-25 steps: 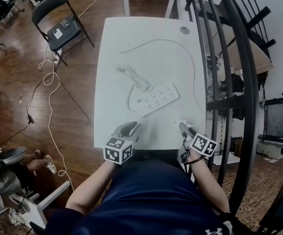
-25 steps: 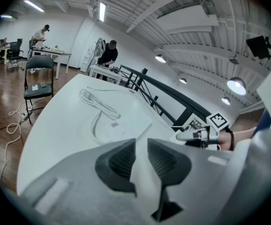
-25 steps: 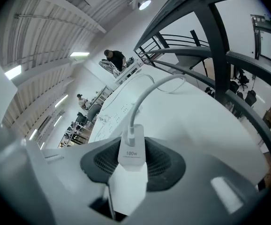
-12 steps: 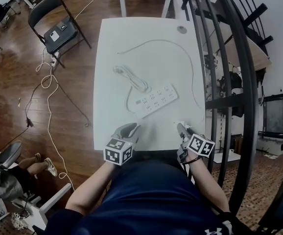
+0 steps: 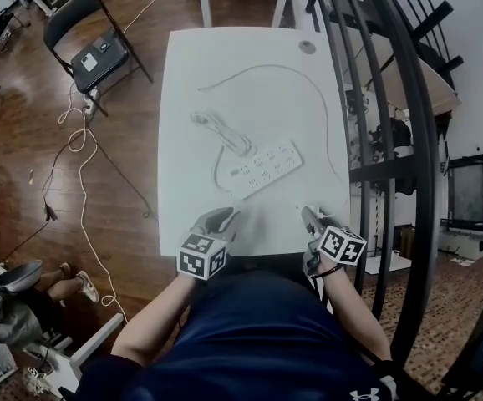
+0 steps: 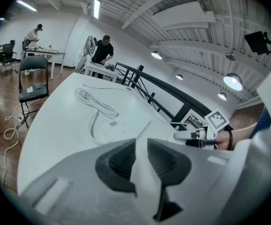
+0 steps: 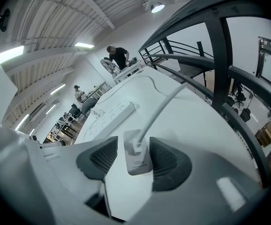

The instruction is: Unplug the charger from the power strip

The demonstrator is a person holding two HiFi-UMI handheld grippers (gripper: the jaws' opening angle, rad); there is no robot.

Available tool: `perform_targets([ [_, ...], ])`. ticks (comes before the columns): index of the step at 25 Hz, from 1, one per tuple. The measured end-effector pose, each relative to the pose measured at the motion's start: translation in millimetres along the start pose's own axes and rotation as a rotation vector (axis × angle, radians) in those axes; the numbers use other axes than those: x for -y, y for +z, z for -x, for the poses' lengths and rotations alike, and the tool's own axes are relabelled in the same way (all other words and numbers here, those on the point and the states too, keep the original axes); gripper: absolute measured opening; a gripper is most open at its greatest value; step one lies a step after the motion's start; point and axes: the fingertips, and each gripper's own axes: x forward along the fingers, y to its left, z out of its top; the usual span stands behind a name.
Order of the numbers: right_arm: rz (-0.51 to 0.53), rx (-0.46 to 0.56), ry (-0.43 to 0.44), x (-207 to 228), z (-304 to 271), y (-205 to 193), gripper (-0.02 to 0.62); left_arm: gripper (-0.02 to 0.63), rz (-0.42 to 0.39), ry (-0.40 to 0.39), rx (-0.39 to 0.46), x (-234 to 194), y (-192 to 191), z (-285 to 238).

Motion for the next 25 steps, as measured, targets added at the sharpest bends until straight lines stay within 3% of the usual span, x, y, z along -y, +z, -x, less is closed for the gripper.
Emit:
perform_targets([
  [6, -0.002, -0.008, -0.061, 12, 3, -2, 0.27, 0.078, -0.009, -0.003, -0.001, -2, 2, 0],
  [14, -0.034, 0.003, -0.132, 36, 20, -1, 0.281, 0.078, -0.025, -0.015, -0.001, 3, 4, -4],
  [25, -0.139, 0.143, -0.197, 68, 69, 38, 0.279, 0.078, -0.048, -0.018, 0.02, 4, 14, 1],
])
